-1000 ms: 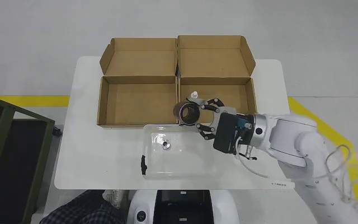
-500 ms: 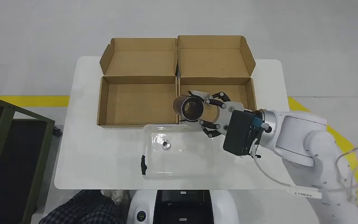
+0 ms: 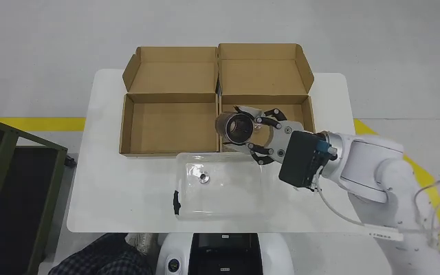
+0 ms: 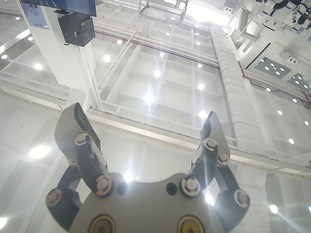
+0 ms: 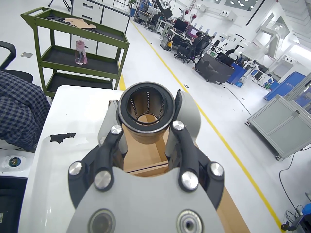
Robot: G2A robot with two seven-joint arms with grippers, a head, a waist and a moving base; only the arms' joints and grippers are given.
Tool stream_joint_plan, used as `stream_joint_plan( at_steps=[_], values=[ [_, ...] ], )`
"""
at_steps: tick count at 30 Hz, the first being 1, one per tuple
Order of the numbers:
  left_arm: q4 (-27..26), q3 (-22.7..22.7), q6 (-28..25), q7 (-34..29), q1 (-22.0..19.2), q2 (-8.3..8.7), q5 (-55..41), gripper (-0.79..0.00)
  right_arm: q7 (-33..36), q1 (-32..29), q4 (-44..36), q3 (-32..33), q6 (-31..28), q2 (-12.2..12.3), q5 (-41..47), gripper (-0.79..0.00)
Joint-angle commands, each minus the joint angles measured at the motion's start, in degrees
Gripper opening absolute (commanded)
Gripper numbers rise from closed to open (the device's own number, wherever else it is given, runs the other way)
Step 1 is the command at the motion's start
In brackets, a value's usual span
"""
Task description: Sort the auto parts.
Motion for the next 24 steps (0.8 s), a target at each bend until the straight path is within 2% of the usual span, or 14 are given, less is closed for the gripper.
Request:
stream_joint_plan(
  at_steps=[1,12,24],
  values=[
    [0.0,0.0,0.0,0.0,0.0,0.0,0.0,0.0,0.0,0.0,0.2,-0.4,0.0,-0.1,-0.2,-0.785],
    [0.0,0.0,0.0,0.0,0.0,0.0,0.0,0.0,1.6,1.4,2.8,-5.6,-0.3,-0.7,-2.0,-0.785],
    [0.0,0.0,0.0,0.0,0.0,0.0,0.0,0.0,3.3,6.8,13.1,-15.1,1.6,-2.9,-1.7,-0.785]
  ],
)
